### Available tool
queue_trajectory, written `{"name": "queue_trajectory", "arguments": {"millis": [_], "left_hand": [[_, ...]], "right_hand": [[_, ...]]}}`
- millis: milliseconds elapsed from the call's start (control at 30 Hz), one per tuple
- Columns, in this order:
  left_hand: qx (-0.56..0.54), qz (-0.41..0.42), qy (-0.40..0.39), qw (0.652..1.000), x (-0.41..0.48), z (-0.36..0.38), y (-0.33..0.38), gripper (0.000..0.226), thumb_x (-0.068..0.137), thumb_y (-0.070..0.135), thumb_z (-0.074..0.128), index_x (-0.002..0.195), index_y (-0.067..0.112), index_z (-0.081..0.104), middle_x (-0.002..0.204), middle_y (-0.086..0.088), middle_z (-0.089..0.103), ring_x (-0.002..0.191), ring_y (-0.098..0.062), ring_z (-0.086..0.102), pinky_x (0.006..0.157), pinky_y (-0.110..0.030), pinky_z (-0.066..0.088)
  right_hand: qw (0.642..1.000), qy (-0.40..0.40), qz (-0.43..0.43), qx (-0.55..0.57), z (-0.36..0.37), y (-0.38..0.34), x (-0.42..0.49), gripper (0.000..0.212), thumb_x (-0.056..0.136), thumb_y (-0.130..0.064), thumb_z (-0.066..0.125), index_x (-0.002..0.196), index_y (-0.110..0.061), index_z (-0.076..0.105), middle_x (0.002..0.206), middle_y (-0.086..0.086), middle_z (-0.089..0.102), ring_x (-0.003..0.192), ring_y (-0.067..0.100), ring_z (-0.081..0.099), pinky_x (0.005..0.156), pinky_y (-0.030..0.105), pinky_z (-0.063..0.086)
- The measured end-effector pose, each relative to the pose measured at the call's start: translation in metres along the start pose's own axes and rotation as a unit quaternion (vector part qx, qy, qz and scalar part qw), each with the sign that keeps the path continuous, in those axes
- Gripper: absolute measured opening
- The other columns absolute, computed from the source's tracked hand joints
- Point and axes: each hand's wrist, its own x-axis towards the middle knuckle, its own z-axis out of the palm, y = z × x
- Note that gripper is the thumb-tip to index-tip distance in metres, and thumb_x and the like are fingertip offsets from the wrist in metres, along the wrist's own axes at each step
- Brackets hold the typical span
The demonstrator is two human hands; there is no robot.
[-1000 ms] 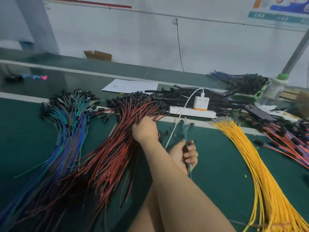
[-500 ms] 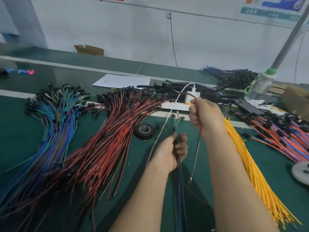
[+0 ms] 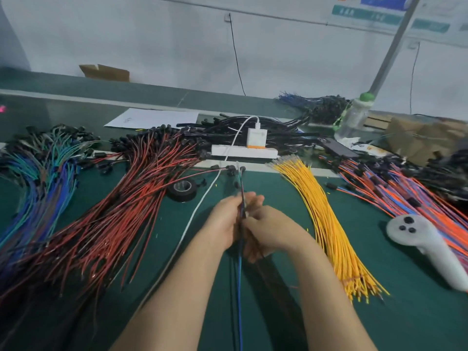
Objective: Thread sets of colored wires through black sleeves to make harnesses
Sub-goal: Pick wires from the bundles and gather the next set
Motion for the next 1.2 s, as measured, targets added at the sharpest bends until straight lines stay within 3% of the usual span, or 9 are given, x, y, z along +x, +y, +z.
{"name": "queue_trajectory", "arguments": {"millis": [100,200,367,467,600,767,900,1067,1200], "left_hand": [[-0.013,0.026,0.015,0.999,0.003,0.001,-0.003,0.034,0.104,0.02,0.032,0.089,0.004,0.059,0.053,0.0,0.062,0.04,-0.006,0.054,0.045,-0.017,0.046],[0.132,0.08,0.028,0.988,0.004,0.001,-0.007,0.035,0.104,0.025,0.033,0.088,0.011,0.061,0.053,0.005,0.059,0.041,-0.006,0.049,0.048,-0.021,0.038],[0.382,0.257,0.042,0.887,0.0,-0.003,0.005,0.028,0.101,0.016,0.036,0.077,0.017,0.05,0.058,0.003,0.052,0.041,-0.006,0.039,0.043,-0.02,0.034],[0.436,0.345,-0.003,0.831,-0.009,0.003,0.012,0.026,0.101,0.018,0.039,0.078,0.023,0.051,0.053,0.009,0.047,0.039,-0.005,0.034,0.044,-0.023,0.027],[0.26,0.3,-0.099,0.912,-0.025,0.026,0.014,0.027,0.103,0.021,0.036,0.082,0.016,0.053,0.05,0.014,0.031,0.039,-0.002,0.022,0.037,-0.013,0.019],[0.109,0.121,-0.049,0.985,-0.011,0.034,0.025,0.029,0.104,0.021,0.033,0.085,0.009,0.052,0.045,0.01,0.029,0.032,0.0,0.019,0.031,-0.012,0.014],[-0.012,0.065,-0.036,0.997,-0.001,0.025,0.018,0.025,0.103,0.016,0.033,0.086,0.009,0.049,0.048,0.006,0.04,0.031,-0.001,0.025,0.03,-0.012,0.02],[0.106,0.078,0.014,0.991,0.005,0.025,-0.007,0.021,0.103,0.012,0.033,0.088,0.009,0.047,0.068,-0.007,0.062,0.051,-0.01,0.06,0.047,-0.019,0.051],[0.138,0.089,0.032,0.986,0.006,0.029,-0.02,0.022,0.102,0.012,0.036,0.087,0.012,0.051,0.078,-0.004,0.063,0.06,-0.009,0.062,0.053,-0.021,0.053]], "right_hand": [[0.997,0.032,0.0,-0.064,0.005,-0.001,0.002,0.021,0.097,-0.013,0.035,0.09,-0.006,0.054,0.106,0.02,0.065,0.096,0.034,0.06,0.075,0.029,0.045],[0.995,0.016,-0.006,-0.094,0.011,-0.003,0.002,0.026,0.094,-0.01,0.035,0.107,-0.005,0.057,0.113,0.019,0.064,0.1,0.034,0.059,0.075,0.03,0.042],[0.994,-0.072,0.013,0.081,-0.014,0.013,-0.007,0.033,0.101,-0.024,0.042,0.086,0.0,0.06,0.082,0.017,0.072,0.069,0.025,0.071,0.062,0.027,0.057],[0.985,0.154,0.075,-0.006,-0.038,0.042,0.003,0.025,0.097,-0.019,0.049,0.087,-0.004,0.066,0.09,0.016,0.07,0.087,0.032,0.068,0.07,0.031,0.051],[0.938,0.252,0.203,-0.127,-0.041,0.068,0.02,0.037,0.096,-0.03,0.054,0.126,-0.01,0.053,0.131,0.016,0.05,0.122,0.037,0.044,0.097,0.041,0.039],[0.925,0.282,0.213,-0.142,-0.031,0.076,0.037,0.027,0.095,-0.025,0.054,0.116,-0.009,0.054,0.119,0.014,0.06,0.118,0.034,0.048,0.094,0.039,0.035],[0.927,0.304,0.2,-0.091,-0.034,0.078,0.037,0.02,0.093,-0.011,0.049,0.105,-0.009,0.064,0.107,0.013,0.066,0.104,0.034,0.056,0.084,0.034,0.035],[0.918,0.391,0.052,0.041,-0.035,0.063,0.033,0.016,0.096,-0.021,0.052,0.101,-0.01,0.062,0.092,0.006,0.065,0.082,0.021,0.054,0.066,0.026,0.034],[0.976,0.213,-0.011,-0.036,-0.016,0.039,0.03,0.017,0.097,-0.03,0.05,0.1,-0.016,0.059,0.085,0.003,0.062,0.08,0.023,0.059,0.065,0.027,0.04]]}}
